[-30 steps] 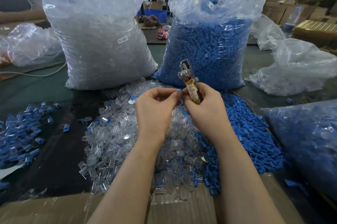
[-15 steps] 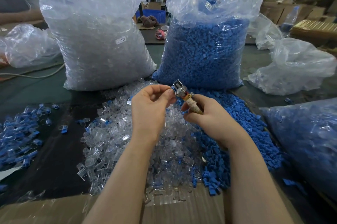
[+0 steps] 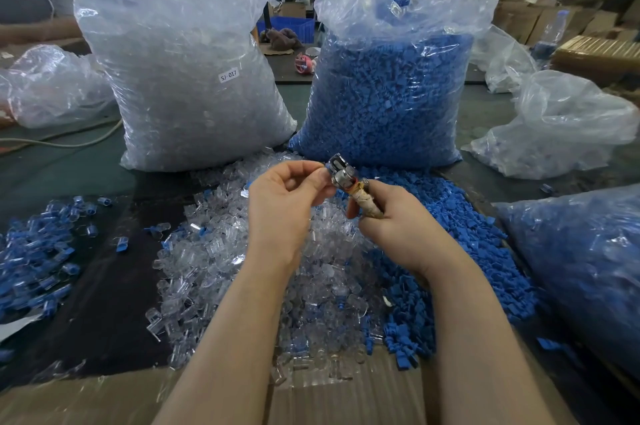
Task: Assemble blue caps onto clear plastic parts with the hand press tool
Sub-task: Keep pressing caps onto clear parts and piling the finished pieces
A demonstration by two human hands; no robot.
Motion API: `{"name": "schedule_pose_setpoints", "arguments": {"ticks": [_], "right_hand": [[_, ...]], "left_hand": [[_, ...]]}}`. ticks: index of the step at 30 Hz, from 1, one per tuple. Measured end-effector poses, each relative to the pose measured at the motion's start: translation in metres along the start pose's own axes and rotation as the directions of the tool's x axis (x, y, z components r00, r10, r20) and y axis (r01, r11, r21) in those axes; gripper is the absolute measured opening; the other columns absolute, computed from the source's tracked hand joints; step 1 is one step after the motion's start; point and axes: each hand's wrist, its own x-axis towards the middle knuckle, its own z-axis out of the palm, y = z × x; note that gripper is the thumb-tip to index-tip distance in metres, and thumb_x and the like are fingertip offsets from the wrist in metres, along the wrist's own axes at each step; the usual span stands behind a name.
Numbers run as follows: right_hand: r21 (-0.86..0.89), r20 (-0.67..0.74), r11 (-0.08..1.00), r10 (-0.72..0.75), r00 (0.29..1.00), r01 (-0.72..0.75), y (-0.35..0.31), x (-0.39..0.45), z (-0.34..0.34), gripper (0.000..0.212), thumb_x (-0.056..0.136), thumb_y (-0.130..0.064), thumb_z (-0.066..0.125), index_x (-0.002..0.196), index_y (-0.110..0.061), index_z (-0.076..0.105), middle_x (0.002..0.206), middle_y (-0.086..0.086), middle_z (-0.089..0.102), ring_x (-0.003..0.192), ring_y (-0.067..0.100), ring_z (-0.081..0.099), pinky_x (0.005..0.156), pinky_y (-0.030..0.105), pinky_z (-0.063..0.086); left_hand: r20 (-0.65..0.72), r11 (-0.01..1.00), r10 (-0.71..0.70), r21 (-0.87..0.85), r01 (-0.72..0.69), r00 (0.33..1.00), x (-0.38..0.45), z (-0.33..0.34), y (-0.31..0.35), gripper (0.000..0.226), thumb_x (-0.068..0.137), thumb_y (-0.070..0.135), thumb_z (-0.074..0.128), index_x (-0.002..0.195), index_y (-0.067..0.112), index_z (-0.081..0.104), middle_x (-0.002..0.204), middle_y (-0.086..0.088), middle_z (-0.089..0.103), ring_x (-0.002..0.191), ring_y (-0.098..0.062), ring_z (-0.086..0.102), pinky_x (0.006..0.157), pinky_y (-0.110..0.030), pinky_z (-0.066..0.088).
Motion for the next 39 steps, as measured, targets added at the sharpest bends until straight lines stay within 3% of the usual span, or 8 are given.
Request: {"name": "schedule_pose_setpoints", "arguments": {"ticks": [8, 19, 26, 29, 32, 39], "right_hand": [[0.082, 0.059, 0.997, 0.009, 0.998, -0.014, 0.0029, 0.0000, 0.0005, 0.020, 0.083, -0.007, 0.057, 0.086, -0.027, 0.057, 0.056, -0.021, 0.051, 0.048, 0.002, 0.041, 0.047, 0.016, 0.032], [0.018, 0.067, 1.000, 0.007, 0.998, -0.008, 0.0014, 0.0006, 0.0008, 0.017, 0.083, -0.010, 0.058, 0.090, -0.025, 0.053, 0.072, -0.006, 0.052, 0.063, 0.016, 0.046, 0.060, 0.033, 0.038], [-0.022, 0.021, 1.000, 0.020, 1.000, -0.019, 0.0000, 0.0011, 0.0029, 0.018, 0.082, -0.008, 0.056, 0.082, -0.025, 0.055, 0.056, -0.019, 0.052, 0.049, 0.002, 0.043, 0.046, 0.017, 0.031], [-0.013, 0.011, 1.000, 0.025, 1.000, -0.025, -0.0012, 0.0007, 0.0044, 0.019, 0.082, -0.006, 0.055, 0.080, -0.024, 0.056, 0.057, -0.013, 0.053, 0.048, 0.003, 0.043, 0.045, 0.016, 0.032], [-0.042, -0.003, 0.999, 0.020, 1.000, -0.020, -0.0024, 0.0005, 0.0041, 0.016, 0.082, -0.006, 0.055, 0.080, -0.022, 0.056, 0.061, -0.007, 0.052, 0.051, 0.008, 0.043, 0.049, 0.025, 0.035], [-0.150, -0.027, 0.989, 0.008, 1.000, -0.012, -0.0039, 0.0029, 0.0049, 0.011, 0.082, -0.012, 0.055, 0.082, -0.023, 0.054, 0.068, -0.006, 0.057, 0.060, 0.015, 0.051, 0.053, 0.031, 0.039]], "left_hand": [[0.001, 1.000, -0.020, -0.020, 0.020, 1.000, 0.0009, 0.0002, -0.0002, 0.008, 0.088, 0.000, 0.066, 0.086, 0.007, 0.069, 0.069, 0.001, 0.073, 0.062, -0.007, 0.068, 0.063, -0.015, 0.053], [-0.008, 0.998, -0.041, -0.051, 0.041, 0.999, -0.0004, 0.0006, 0.0006, 0.006, 0.088, -0.001, 0.065, 0.087, 0.005, 0.068, 0.069, 0.000, 0.072, 0.061, -0.006, 0.067, 0.062, -0.015, 0.053], [-0.002, 0.999, -0.040, -0.028, 0.039, 0.999, 0.0000, -0.0014, -0.0003, 0.008, 0.087, -0.001, 0.067, 0.086, 0.007, 0.069, 0.070, 0.000, 0.073, 0.062, -0.007, 0.068, 0.063, -0.016, 0.054], [-0.004, 0.999, -0.039, -0.021, 0.039, 0.999, -0.0004, -0.0012, -0.0008, 0.009, 0.087, -0.001, 0.067, 0.085, 0.008, 0.068, 0.068, 0.002, 0.072, 0.062, -0.006, 0.068, 0.062, -0.015, 0.053], [-0.009, 0.999, -0.038, -0.013, 0.038, 0.999, -0.0003, 0.0000, -0.0009, 0.011, 0.088, -0.001, 0.066, 0.084, 0.009, 0.068, 0.066, 0.004, 0.072, 0.060, -0.005, 0.067, 0.062, -0.015, 0.053], [-0.059, 0.991, -0.111, -0.076, 0.107, 0.992, 0.0029, -0.0028, -0.0007, 0.008, 0.088, 0.003, 0.066, 0.086, 0.010, 0.068, 0.070, 0.002, 0.074, 0.063, -0.006, 0.069, 0.061, -0.015, 0.053]]}}
